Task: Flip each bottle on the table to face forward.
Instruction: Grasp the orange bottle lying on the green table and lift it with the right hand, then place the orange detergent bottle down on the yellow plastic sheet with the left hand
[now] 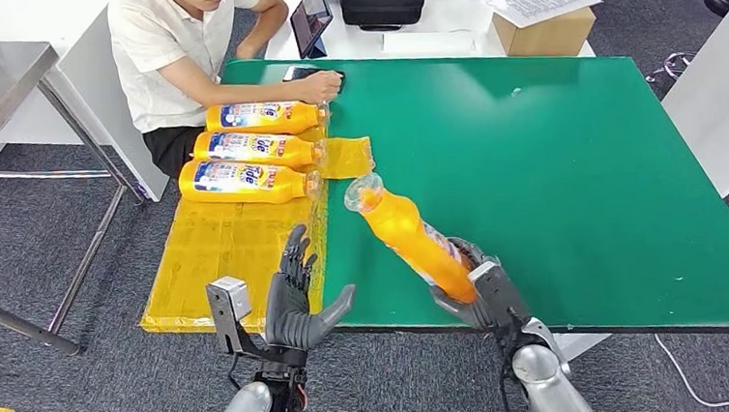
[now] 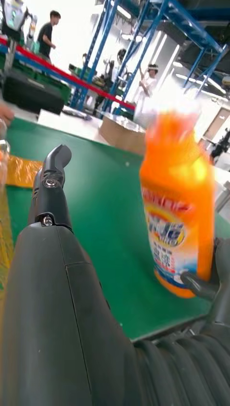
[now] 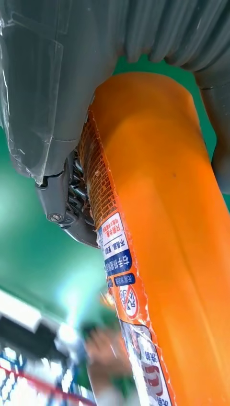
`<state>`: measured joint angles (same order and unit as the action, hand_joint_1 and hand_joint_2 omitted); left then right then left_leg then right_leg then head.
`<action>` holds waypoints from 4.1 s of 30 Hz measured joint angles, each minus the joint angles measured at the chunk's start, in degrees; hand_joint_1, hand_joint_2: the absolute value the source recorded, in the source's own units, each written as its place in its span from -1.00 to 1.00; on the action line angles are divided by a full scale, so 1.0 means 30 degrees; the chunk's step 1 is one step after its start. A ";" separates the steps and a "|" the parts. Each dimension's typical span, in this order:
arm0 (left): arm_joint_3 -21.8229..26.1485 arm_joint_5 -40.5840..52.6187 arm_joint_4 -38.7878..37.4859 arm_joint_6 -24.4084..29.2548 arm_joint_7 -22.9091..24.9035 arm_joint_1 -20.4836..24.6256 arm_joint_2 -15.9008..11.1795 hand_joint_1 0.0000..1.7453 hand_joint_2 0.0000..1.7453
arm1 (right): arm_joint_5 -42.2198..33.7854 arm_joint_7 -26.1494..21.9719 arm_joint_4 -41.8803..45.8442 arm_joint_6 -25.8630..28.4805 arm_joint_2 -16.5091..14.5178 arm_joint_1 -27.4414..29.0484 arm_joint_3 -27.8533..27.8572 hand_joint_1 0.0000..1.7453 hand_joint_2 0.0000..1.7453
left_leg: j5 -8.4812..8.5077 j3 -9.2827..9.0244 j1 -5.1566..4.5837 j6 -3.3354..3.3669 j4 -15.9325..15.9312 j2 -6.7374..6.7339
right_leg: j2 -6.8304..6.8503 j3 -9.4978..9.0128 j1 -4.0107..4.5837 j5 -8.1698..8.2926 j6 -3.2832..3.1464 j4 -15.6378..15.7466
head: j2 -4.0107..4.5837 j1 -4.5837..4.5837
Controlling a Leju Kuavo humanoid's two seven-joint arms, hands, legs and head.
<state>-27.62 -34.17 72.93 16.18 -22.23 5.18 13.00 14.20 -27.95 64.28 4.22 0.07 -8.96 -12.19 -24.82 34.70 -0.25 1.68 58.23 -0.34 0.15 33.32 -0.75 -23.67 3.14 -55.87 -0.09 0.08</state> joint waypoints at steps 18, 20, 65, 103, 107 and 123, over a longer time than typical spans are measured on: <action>-0.0887 0.0089 -0.0222 -0.1877 0.0055 0.0380 0.0000 -1.00 1.00 | -0.0388 -0.0135 0.1929 -0.0168 -0.0925 0.0836 -0.4352 1.00 1.00 | -0.0001 0.0089 -0.0011 0.0002 0.0000 0.0059 | 0.0022 0.0072 -0.0013 -0.0007 -0.0002 0.0004 | 0.0000 -0.0002; -0.0925 -0.0007 -0.0040 -0.2447 0.0133 0.0384 -0.0002 -1.00 1.00 | -0.0428 -0.0133 0.1820 -0.0421 -0.0934 0.0794 -0.4621 1.00 1.00 | -0.0001 0.0092 -0.0011 0.0002 0.0000 0.0058 | 0.0022 0.0073 -0.0013 -0.0007 -0.0002 0.0004 | 0.0000 -0.0004; 0.1076 1.2598 -0.0792 0.7573 -0.3168 0.2054 -0.0587 1.00 1.00 | 0.4882 -0.3978 0.7186 1.1222 -0.1792 0.2662 -0.6896 -1.00 -1.00 | 0.0006 0.0147 -0.0010 0.0002 0.0001 0.0092 | 0.0060 0.0126 -0.0014 -0.0010 -0.0006 -0.0005 | 0.0000 -0.0007; 0.3894 2.4173 -1.3061 -0.4169 0.4677 1.0400 -0.1998 -1.00 1.00 | 0.0883 -0.4014 1.2109 1.1912 -0.3193 0.4383 -0.3022 -1.00 -1.00 | 0.0060 0.0165 -0.0008 -0.0002 0.0001 0.0086 | 0.0062 0.0144 -0.0013 0.0005 -0.0004 -0.0023 | 0.0000 -0.0005; 0.4051 2.3935 -1.3437 -0.4357 0.4500 1.0611 -0.1993 -1.00 1.00 | 0.0834 -0.4014 1.2069 1.1912 -0.3104 0.4373 -0.3112 -1.00 -1.00 | 0.0060 0.0164 -0.0008 -0.0002 0.0001 0.0086 | 0.0062 0.0141 -0.0013 0.0005 -0.0004 -0.0022 | 0.0000 -0.0009; 0.3919 1.7676 -0.8962 -0.8687 0.1093 0.8397 -0.1676 -1.00 1.00 | 0.0916 -0.4014 1.1628 1.1912 -0.2692 0.4359 -0.3536 -1.00 1.00 | 0.0055 0.0167 -0.0012 -0.0003 0.0001 0.0095 | 0.0072 0.0144 -0.0016 0.0003 -0.0003 -0.0024 | 0.0000 -0.0007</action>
<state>-15.86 18.86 46.04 -9.88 -18.95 30.37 7.98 16.94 -40.00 99.16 39.95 -8.01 4.12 -22.80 -24.65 35.20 -0.28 1.67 58.23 -0.05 0.37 33.76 -0.80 -23.66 3.13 -55.95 -0.09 0.06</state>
